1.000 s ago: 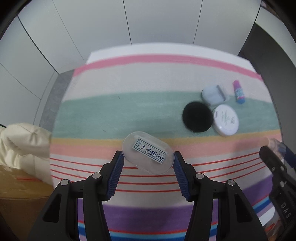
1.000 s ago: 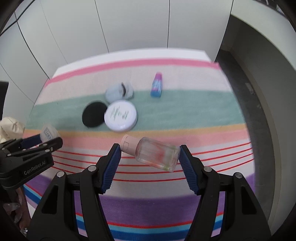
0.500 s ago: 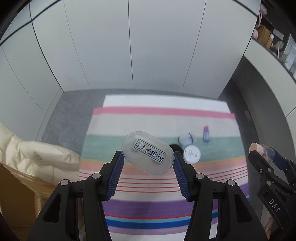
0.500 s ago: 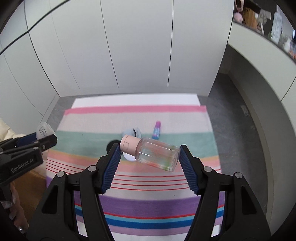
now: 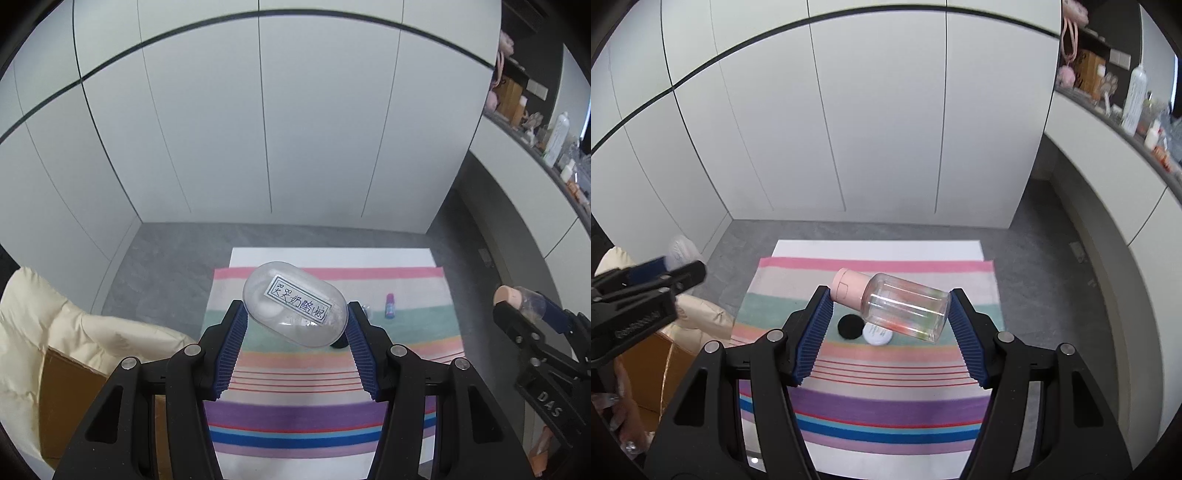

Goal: Organize objects

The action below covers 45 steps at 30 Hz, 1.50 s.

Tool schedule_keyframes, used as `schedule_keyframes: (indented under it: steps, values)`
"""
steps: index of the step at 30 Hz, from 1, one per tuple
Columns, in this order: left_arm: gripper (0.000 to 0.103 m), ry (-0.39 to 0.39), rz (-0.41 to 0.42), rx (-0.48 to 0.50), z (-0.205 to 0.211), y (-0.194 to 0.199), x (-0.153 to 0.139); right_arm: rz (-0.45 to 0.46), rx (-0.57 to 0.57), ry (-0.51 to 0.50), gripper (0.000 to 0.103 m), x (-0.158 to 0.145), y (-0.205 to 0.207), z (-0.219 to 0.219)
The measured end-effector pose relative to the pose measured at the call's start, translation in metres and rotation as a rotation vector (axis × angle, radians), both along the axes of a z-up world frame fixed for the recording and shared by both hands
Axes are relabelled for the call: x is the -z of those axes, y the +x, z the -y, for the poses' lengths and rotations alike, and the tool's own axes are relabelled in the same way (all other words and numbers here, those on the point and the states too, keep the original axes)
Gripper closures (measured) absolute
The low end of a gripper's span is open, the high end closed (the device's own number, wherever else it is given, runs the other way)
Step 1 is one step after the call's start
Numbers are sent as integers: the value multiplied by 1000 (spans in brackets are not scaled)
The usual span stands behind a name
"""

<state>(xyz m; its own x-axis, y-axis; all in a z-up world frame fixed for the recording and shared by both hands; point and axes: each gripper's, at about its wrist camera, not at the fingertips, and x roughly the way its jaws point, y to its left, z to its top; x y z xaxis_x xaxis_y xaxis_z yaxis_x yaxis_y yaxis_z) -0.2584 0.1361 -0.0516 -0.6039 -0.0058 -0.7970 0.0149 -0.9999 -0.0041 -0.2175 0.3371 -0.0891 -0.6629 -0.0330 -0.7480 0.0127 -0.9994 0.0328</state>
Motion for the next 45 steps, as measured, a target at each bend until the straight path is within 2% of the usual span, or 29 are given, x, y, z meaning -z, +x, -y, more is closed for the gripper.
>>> schedule_keyframes:
  steps: [5, 11, 22, 32, 41, 45]
  values:
    - [48, 1, -9, 10, -2, 8, -12, -3, -12, 3, 36, -9, 7, 3]
    - [48, 17, -1, 22, 0, 15, -13, 1, -9, -4, 36, -6, 9, 2]
    - [48, 16, -5, 36, -3, 32, -19, -17, -29, 13, 36, -19, 31, 3]
    - [48, 22, -12, 97, -13, 81, -28, -17, -42, 20, 36, -27, 67, 1]
    - [48, -41, -100, 96, -17, 140, -45, -25, -19, 16, 36, -30, 116, -3]
    - [47, -33, -105, 107, -19, 166, -47, -15, -21, 8, 36, -27, 138, -4]
